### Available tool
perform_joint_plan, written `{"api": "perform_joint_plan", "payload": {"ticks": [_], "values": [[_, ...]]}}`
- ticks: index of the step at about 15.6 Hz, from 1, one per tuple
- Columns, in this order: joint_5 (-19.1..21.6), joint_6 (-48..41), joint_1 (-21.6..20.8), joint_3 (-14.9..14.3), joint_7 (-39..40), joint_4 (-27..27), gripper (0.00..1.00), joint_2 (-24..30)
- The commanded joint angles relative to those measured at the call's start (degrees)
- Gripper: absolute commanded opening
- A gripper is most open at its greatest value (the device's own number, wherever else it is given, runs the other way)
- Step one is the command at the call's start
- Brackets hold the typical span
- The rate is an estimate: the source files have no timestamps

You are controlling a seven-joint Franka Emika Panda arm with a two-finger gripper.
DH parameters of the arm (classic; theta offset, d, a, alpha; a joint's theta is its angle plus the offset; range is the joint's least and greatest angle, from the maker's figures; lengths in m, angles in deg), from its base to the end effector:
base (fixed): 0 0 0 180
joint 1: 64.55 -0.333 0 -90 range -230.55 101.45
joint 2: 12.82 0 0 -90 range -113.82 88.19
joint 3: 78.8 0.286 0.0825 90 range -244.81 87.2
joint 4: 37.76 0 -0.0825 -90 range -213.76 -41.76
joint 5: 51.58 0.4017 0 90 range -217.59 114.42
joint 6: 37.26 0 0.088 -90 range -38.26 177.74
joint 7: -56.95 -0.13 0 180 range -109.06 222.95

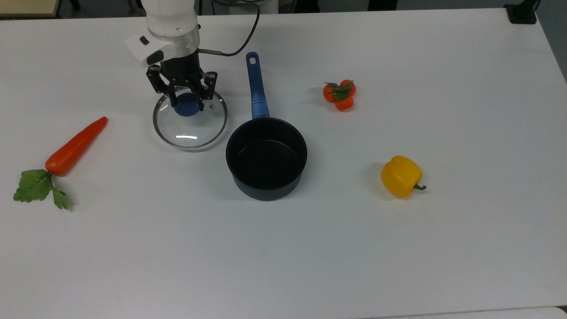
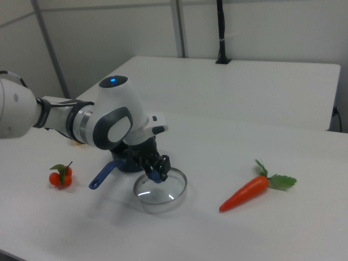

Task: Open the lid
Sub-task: 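Lift the glass lid off the pot and carry it beside the pot, then lower the glass lid onto the table beside the saucepan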

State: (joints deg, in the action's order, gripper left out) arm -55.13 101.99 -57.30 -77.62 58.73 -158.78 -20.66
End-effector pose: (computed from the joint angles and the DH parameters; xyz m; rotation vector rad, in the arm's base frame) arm 0.5919 -0.0641 0.3053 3.0749 -0.0493 0.2746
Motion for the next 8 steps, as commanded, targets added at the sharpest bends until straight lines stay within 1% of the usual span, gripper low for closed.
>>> {"api": "perform_joint_plan", "payload": {"ticks": [1, 3, 5, 6, 7, 8], "values": [[-0.14, 3.75, -0.13, -0.13, 0.59, -0.7, 0.48, -0.85], [-0.14, 3.84, -0.22, -0.13, 0.59, -0.62, 0.52, -1.55], [-0.14, 3.84, -0.13, -0.13, 0.5, -0.53, 0.53, -2.17], [-0.14, 3.75, 0.05, -0.13, 0.5, -0.35, 0.6, -2.09], [-0.14, 3.31, 0.13, -0.13, 0.32, 0.17, 0.9, -2.09], [-0.14, 3.22, 0.14, -0.13, 0.23, 0.18, 1.0, -2.09]]}}
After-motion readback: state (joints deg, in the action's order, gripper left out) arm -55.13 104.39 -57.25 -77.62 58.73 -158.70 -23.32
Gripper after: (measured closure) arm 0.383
